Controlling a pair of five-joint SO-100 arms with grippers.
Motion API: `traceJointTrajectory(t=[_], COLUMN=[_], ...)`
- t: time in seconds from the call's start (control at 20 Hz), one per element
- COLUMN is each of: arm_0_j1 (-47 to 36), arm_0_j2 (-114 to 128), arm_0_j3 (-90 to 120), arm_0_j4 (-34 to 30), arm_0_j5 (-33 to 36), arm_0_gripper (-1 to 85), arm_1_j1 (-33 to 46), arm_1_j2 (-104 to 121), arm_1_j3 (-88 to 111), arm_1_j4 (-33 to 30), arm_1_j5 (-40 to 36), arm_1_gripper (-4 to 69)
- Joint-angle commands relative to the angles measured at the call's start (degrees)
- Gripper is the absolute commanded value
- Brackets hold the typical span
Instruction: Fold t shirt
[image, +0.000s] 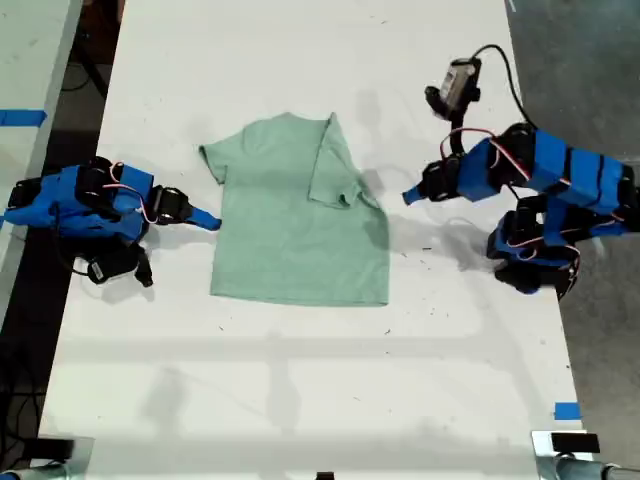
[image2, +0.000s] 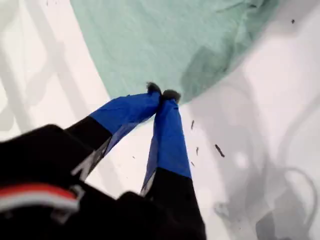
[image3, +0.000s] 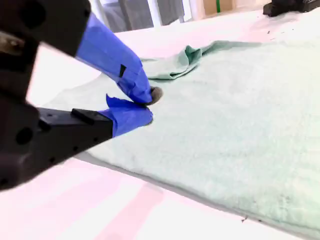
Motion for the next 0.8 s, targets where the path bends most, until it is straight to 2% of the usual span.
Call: traceJointTrajectory(t=[0.0,0.05,0.1,0.15,0.6,0.75], arm_0_j1=[0.0,0.0,0.0,0.0,0.1,0.1], arm_0_j2=[0.4,0.4,0.4,0.4,0.4,0.4], arm_0_j3=[-1.4,-1.4,-1.4,-1.4,-1.4,-1.4], arm_0_j4=[-0.8,-0.8,-0.8,-0.8,-0.8,-0.8], arm_0_j5=[-0.6,-0.6,-0.6,-0.6,-0.6,-0.6], arm_0_gripper=[2.1,2.1,2.1,2.2,2.3,2.3], arm_1_j1=[-1.2,-0.6,-0.1,-0.4,-1.6,-1.6], arm_1_j2=[35.8,48.3,47.6,47.7,47.8,47.8], arm_1_j3=[29.3,37.5,42.5,48.3,50.4,50.4], arm_1_j4=[-0.7,3.1,3.8,0.0,1.7,1.7], arm_1_j5=[2.0,2.1,3.2,2.8,12.0,12.1], arm_1_gripper=[1.0,1.0,1.1,1.1,1.0,1.0])
